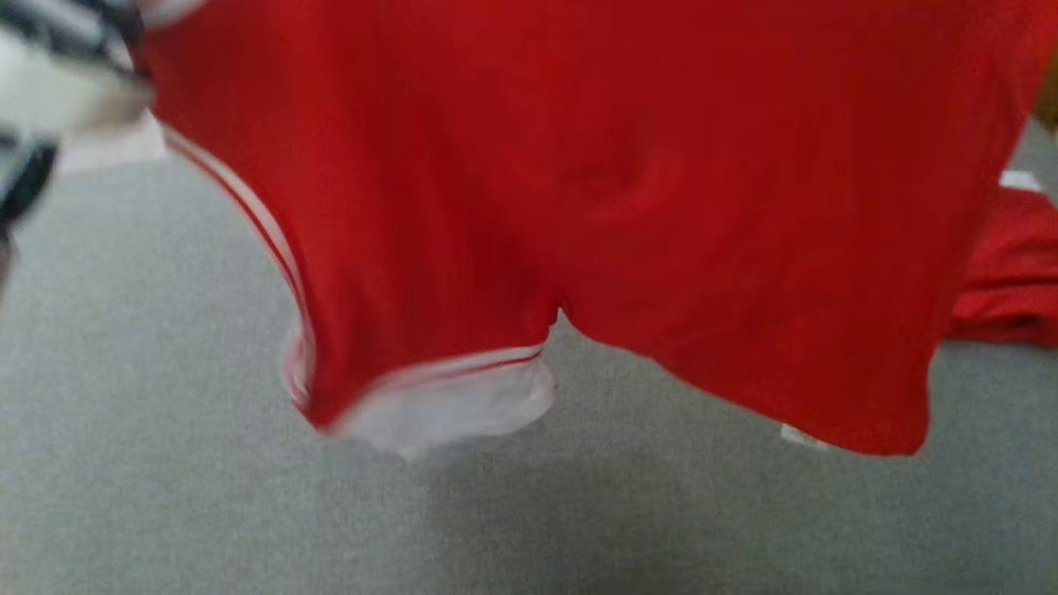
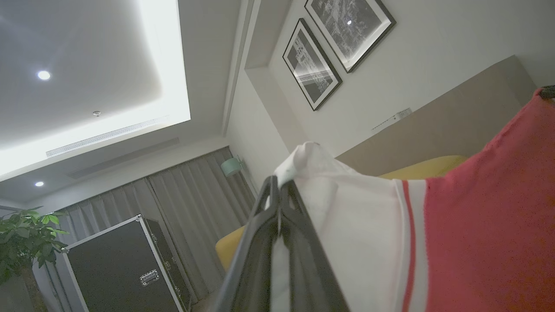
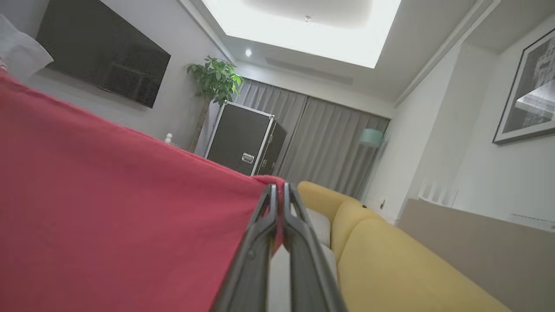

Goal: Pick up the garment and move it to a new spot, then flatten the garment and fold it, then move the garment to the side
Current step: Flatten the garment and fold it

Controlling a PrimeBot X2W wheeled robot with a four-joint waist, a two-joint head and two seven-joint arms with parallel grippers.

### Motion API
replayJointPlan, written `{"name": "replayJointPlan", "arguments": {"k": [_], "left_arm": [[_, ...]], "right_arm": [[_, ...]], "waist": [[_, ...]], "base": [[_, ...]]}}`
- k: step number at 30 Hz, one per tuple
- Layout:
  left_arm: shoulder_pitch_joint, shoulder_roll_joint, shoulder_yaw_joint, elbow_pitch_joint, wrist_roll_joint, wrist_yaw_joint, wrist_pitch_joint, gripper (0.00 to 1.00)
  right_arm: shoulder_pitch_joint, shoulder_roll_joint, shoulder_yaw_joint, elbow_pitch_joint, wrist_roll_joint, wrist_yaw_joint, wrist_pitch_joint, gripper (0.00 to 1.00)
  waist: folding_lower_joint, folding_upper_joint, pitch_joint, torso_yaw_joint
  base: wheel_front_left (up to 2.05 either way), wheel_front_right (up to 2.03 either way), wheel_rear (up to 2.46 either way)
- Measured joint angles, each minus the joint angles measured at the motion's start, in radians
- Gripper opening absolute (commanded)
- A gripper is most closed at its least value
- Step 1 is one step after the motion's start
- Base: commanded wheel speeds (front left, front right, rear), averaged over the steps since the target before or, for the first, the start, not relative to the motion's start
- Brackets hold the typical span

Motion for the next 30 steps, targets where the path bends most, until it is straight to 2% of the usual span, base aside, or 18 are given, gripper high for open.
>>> {"name": "replayJointPlan", "arguments": {"k": [5,8,13,17,22,25,30], "left_arm": [[-0.216,-0.042,-0.068,0.223,0.013,-0.018,-0.008,0.0],[-0.345,-0.063,-0.119,0.34,0.052,-0.025,-0.051,0.0],[-0.533,-0.111,-0.155,0.491,0.149,-0.025,-0.156,0.0],[-0.582,-0.155,-0.154,0.523,0.173,-0.025,-0.174,0.0],[-0.455,-0.153,-0.156,0.355,0.202,-0.025,-0.175,0.0],[-0.279,-0.122,-0.154,0.225,0.211,-0.025,-0.175,0.0],[0.094,-0.079,-0.121,0.054,0.215,-0.025,-0.174,0.0]], "right_arm": [[-0.231,0.021,0.155,0.188,0.048,0.0,-0.006,0.0],[-0.362,0.05,0.225,0.292,0.048,0.0,-0.053,0.0],[-0.556,0.084,0.252,0.46,0.021,0.0,-0.184,0.0],[-0.626,0.086,0.257,0.549,-0.007,0.0,-0.239,0.0],[-0.574,0.083,0.3,0.611,-0.016,0.0,-0.255,0.0],[-0.48,0.09,0.292,0.611,-0.014,0.0,-0.258,0.0],[-0.232,0.093,0.239,0.541,-0.014,0.0,-0.263,0.0]], "waist": [[0.0002,0.0,0.078,-0.014],[0.0003,0.0,0.138,-0.022],[0.0005,-0.0001,0.238,-0.029],[0.0003,0.0,0.297,-0.025],[0.0005,-0.0001,0.336,-0.003],[0.0001,-0.0001,0.329,0.004],[-0.0001,0.0,0.282,0.002]], "base": [[0.0,0.0,0.0],[0.0,0.0,0.0],[0.0,0.0,0.0],[0.0,0.0,0.0],[0.0,0.0,0.0],[0.0,0.0,0.0],[0.0,0.0,0.0]]}}
